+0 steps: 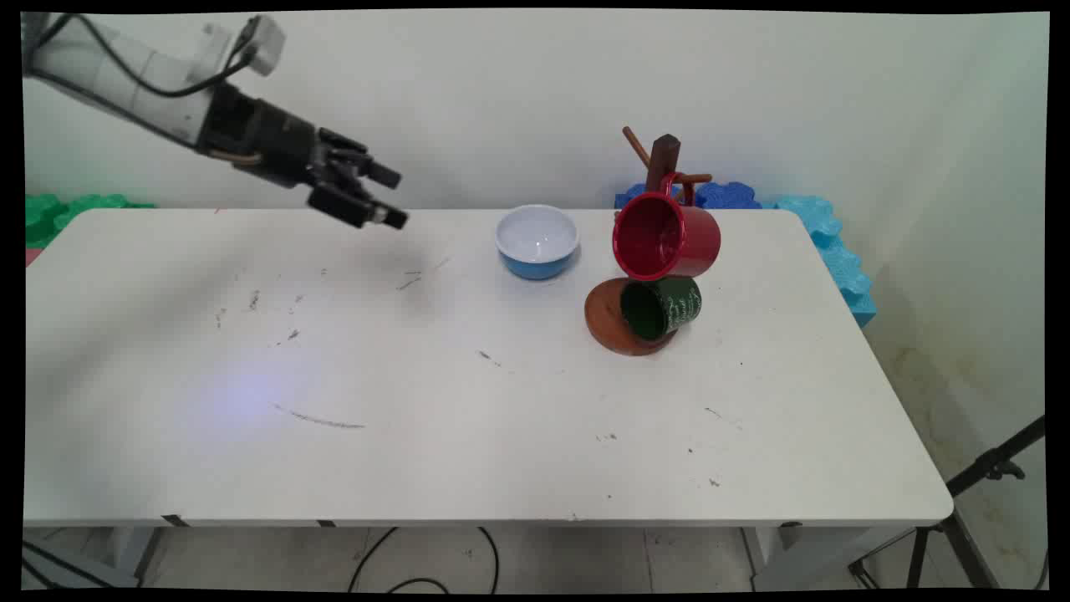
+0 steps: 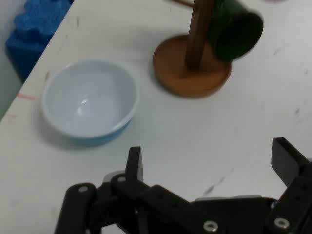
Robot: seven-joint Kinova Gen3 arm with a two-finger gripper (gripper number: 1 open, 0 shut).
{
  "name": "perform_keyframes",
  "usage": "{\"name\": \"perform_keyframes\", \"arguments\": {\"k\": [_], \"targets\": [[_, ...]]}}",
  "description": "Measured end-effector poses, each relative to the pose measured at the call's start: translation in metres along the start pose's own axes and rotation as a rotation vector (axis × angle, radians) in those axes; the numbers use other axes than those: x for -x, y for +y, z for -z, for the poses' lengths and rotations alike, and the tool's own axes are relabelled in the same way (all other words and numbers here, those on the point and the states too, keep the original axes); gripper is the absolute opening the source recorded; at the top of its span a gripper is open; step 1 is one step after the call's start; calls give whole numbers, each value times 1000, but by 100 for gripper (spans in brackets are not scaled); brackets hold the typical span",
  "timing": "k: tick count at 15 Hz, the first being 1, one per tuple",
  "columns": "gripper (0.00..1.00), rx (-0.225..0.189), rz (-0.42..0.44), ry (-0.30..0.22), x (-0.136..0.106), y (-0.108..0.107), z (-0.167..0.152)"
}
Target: Pick up the red mug from the rack
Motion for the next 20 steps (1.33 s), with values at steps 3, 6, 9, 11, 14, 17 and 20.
{"name": "perform_keyframes", "arguments": {"k": [3,6,9,11,14,17,20], "targets": [[100,-4,37,6,-35,29,-25],[100,0,32,-11,-70,61,-56],[100,18,25,-24,-95,91,-90],[100,24,24,-27,-108,107,-112],[100,35,19,-20,-126,129,-142],[100,43,7,-15,-137,146,-163],[100,46,-4,-9,-146,159,-184]]}}
